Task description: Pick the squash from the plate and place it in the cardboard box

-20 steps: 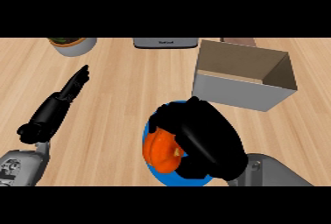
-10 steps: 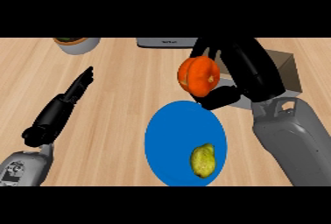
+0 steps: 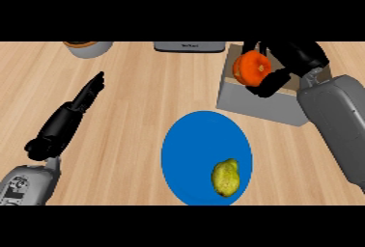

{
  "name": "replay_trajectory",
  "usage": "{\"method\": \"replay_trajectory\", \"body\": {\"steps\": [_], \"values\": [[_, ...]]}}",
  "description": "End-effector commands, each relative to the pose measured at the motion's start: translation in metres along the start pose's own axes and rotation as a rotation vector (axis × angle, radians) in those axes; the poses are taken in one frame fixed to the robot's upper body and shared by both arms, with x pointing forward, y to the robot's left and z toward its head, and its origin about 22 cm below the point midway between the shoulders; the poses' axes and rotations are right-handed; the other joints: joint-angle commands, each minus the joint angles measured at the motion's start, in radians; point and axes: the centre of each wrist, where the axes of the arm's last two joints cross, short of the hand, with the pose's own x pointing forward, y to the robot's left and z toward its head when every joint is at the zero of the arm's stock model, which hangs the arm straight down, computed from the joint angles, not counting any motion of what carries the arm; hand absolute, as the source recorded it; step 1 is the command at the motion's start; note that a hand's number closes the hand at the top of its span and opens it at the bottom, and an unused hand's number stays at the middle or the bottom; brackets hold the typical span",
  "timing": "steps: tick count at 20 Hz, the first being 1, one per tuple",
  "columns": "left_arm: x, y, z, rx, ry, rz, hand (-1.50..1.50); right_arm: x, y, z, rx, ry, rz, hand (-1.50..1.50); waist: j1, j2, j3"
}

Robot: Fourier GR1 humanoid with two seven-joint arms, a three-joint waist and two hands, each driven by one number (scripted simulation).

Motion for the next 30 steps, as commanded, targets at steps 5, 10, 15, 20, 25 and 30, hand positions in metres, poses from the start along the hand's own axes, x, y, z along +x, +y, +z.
{"method": "replay_trajectory", "body": {"steps": [5, 10, 15, 20, 25, 30], "values": [[-0.009, -0.003, 0.003, -0.010, -0.004, 0.000, 0.00, -0.047, -0.004, -0.021, 0.291, 0.053, 0.088, 1.50, 0.008, 0.003, -0.001], [-0.007, 0.003, -0.016, -0.011, 0.012, 0.012, 0.00, -0.079, 0.013, -0.016, 0.442, 0.006, 0.056, -1.50, -0.001, 0.005, 0.000], [0.015, 0.007, -0.010, -0.004, -0.007, -0.006, 0.00, -0.080, 0.005, -0.027, 0.394, -0.145, -0.068, -1.50, 0.010, 0.002, 0.001], [0.001, 0.000, -0.003, -0.007, 0.006, 0.006, 0.00, -0.095, 0.007, -0.021, 0.053, -0.256, -0.605, -1.50, -0.003, 0.002, 0.004], [-0.001, 0.000, -0.004, 0.008, 0.003, -0.015, 0.00, -0.122, 0.005, -0.014, -0.027, -0.154, -1.009, -1.50, -0.007, 0.004, 0.001], [0.007, -0.007, -0.013, -0.017, -0.014, -0.021, 0.00, -0.145, -0.006, -0.003, -0.115, -0.023, -1.107, -1.50, 0.014, 0.010, 0.002]]}}
